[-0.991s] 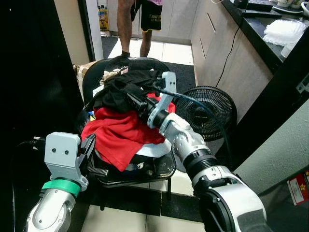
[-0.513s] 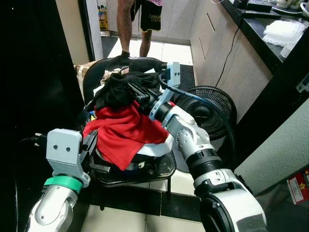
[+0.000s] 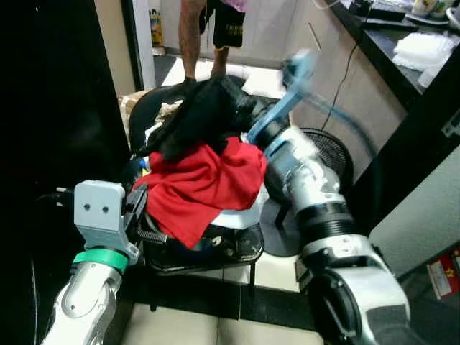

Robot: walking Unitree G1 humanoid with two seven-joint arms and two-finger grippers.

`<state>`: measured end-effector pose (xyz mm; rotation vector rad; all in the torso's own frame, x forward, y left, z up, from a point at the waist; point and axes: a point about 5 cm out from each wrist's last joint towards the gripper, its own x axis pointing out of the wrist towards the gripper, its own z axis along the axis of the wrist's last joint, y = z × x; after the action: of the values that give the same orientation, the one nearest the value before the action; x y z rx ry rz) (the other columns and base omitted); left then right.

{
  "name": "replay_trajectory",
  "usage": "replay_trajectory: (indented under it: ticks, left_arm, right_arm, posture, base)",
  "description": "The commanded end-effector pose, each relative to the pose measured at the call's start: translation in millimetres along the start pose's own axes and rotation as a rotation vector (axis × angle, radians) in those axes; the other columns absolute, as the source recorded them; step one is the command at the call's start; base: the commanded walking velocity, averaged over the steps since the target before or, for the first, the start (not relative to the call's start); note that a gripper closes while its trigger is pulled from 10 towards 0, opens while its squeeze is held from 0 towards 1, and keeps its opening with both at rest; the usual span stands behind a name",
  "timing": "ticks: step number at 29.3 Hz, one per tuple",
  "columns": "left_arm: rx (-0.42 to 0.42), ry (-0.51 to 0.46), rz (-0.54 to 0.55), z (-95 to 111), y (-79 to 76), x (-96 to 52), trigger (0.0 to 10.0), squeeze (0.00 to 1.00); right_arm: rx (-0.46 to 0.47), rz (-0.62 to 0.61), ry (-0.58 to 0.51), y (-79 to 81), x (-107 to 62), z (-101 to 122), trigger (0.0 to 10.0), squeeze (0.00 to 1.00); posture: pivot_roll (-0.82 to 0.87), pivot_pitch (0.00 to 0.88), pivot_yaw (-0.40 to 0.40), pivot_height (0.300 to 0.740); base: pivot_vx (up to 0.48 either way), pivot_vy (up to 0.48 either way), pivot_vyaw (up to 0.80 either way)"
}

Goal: Clothes washing

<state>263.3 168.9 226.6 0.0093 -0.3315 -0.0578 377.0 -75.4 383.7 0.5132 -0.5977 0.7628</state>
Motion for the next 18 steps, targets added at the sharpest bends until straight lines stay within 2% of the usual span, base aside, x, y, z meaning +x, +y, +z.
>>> replay_trajectory:
  ticks: [1, 2, 3, 5, 7, 10, 11, 13, 16, 17, 18]
  left_arm:
    - [-0.049, -0.007, 0.001, 1, -2.0, 3.3, 10.0, 0.0]
    - [-0.049, -0.007, 0.001, 1, -2.0, 3.3, 10.0, 0.0]
    - [-0.124, -0.032, -0.008, 7, -5.6, 11.3, 10.0, 0.0]
    - [-0.124, -0.032, -0.008, 7, -5.6, 11.3, 10.0, 0.0]
    - [-0.219, -0.078, -0.031, 17, -11.8, 21.7, 10.0, 0.0]
    - [-0.219, -0.078, -0.031, 17, -11.8, 21.7, 10.0, 0.0]
    - [-0.239, -0.091, -0.034, 19, -13.6, 24.4, 10.0, 0.0]
    - [-0.265, -0.125, -0.016, 23, -13.4, 27.9, 10.0, 0.0]
    - [-0.265, -0.125, -0.016, 23, -13.4, 27.9, 10.0, 0.0]
    - [-0.351, -0.223, 0.094, 34, -3.5, 35.4, 10.0, 0.0]
    - [-0.351, -0.223, 0.094, 34, -3.5, 35.4, 10.0, 0.0]
  right_arm:
    - [-0.006, 0.016, -0.129, 6.3, 6.2, 41, 0.0, 0.0]
    - [-0.006, 0.016, -0.129, 6.3, 6.2, 41, 0.0, 0.0]
    - [-0.006, 0.016, -0.228, 8.8, 4.4, 79, 0.0, 0.0]
    - [-0.006, 0.016, -0.228, 8.8, 4.4, 79, 0.0, 0.0]
    - [0.01, 0.013, -0.372, 13.9, -4.0, 130, 0.0, 0.0]
    - [0.01, 0.013, -0.372, 13.9, -4.0, 130, 0.0, 0.0]
    - [0.022, 0.003, -0.417, 14.4, -7.4, 143, 0.0, 0.0]
    - [-0.001, -0.028, -0.401, 10.3, -11.2, 144, 0.0, 0.0]
    - [-0.001, -0.028, -0.401, 10.3, -11.2, 144, 0.0, 0.0]
    - [-0.11, -0.112, -0.232, -1.2, -20.0, 114, 10.0, 0.0]
    - [-0.11, -0.112, -0.232, -1.2, -20.0, 114, 10.0, 0.0]
  posture:
    - [0.02, 0.022, -0.026, 0.74]
    - [0.02, 0.022, -0.026, 0.74]
    - [0.02, 0.01, -0.02, 0.74]
    - [0.02, 0.01, -0.02, 0.74]
    - [0.01, 0.0, -0.012, 0.74]
    - [0.01, 0.0, -0.012, 0.74]
    - [0.01, 0.0, -0.009, 0.74]
    - [0.01, 0.0, -0.014, 0.74]
    - [0.01, 0.0, -0.014, 0.74]
    - [0.01, 0.0, -0.023, 0.74]
    - [0.01, 0.0, -0.023, 0.74]
  base:
    - [0.0, 0.0, 0.0]
    - [0.0, 0.0, 0.0]
    - [0.0, 0.0, 0.0]
    - [0.0, 0.0, 0.0]
    - [0.0, 0.0, 0.0]
    - [0.0, 0.0, 0.0]
    - [0.0, 0.0, 0.0]
    - [0.0, 0.0, 0.0]
    - [0.0, 0.0, 0.0]
    - [0.0, 0.0, 0.0]
    - [0.0, 0.0, 0.0]
